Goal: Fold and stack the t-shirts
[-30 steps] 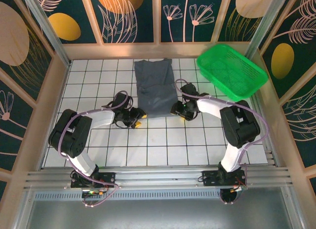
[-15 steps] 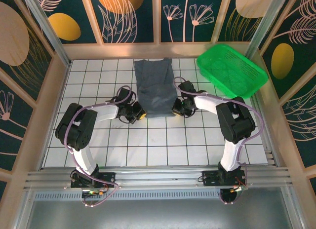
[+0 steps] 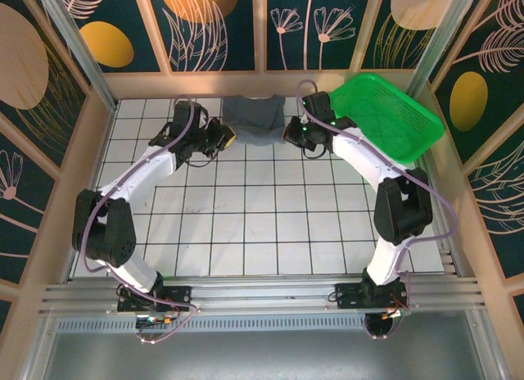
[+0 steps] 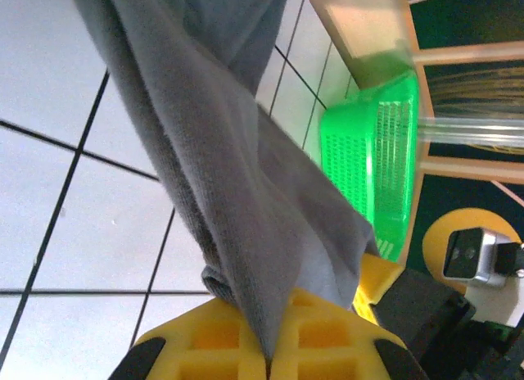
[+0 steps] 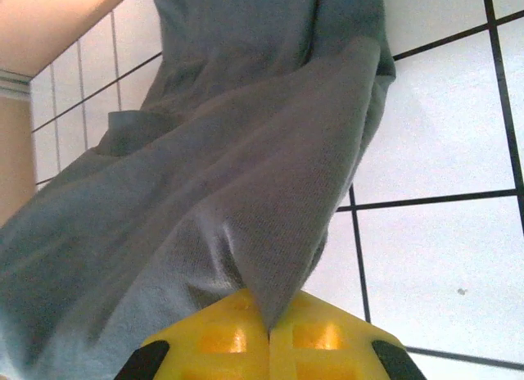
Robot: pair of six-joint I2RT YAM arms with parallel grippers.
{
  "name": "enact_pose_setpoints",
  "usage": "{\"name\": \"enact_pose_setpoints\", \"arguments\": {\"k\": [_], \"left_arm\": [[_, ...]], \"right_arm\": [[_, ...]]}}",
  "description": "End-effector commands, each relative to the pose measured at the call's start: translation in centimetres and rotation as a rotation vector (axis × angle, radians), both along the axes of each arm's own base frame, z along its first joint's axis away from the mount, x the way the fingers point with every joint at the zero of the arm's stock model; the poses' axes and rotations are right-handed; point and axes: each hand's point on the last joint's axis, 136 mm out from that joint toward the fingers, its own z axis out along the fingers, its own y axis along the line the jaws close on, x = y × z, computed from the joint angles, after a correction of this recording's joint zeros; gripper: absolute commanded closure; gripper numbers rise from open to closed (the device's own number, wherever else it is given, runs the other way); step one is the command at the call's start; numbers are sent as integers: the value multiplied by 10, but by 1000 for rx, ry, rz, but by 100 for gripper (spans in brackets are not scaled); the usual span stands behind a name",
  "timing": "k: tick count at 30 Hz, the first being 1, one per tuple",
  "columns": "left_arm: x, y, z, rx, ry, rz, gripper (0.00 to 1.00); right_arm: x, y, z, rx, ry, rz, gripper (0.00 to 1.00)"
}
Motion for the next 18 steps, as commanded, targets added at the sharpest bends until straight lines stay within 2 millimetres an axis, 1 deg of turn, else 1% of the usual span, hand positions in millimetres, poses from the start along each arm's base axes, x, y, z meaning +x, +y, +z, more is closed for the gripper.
{"name": "enact_pose_setpoints", "arguments": {"k": [1,2,4,5,6,7,9,12,14,15,17,18], "left_arm": [[-42,1,-38,3,128,-67,100],[-53,1,-47,0,155,-86,100],[-82,1,-67,3,211,-136,100],[-100,4,-86,23,262,-154,100],[-118,7,-100,42,302,-174,100],[-133,10,-112,57,332,-187,100],[-166,18,-135,75,400,-203,100],[-206,24,-154,80,466,-228,100],[-224,26,-159,79,491,-238,100],[-229,27,-159,74,494,-241,100],[-234,29,-157,71,495,-241,100],[-234,29,-156,74,493,-243,100]], "right_arm": [[-40,3,-17,-15,96,61,100],[-53,4,-25,-18,124,78,100],[-85,6,-44,-29,188,124,100],[-100,6,-54,-34,220,144,100],[-117,7,-63,-35,254,171,100],[-134,7,-74,-35,293,198,100],[-178,8,-98,-46,383,273,100],[-232,7,-121,-74,478,365,100],[-255,7,-127,-69,514,388,100],[-262,7,-127,-56,522,391,100],[-267,7,-124,-39,526,380,100],[-266,6,-122,-42,519,372,100]]}}
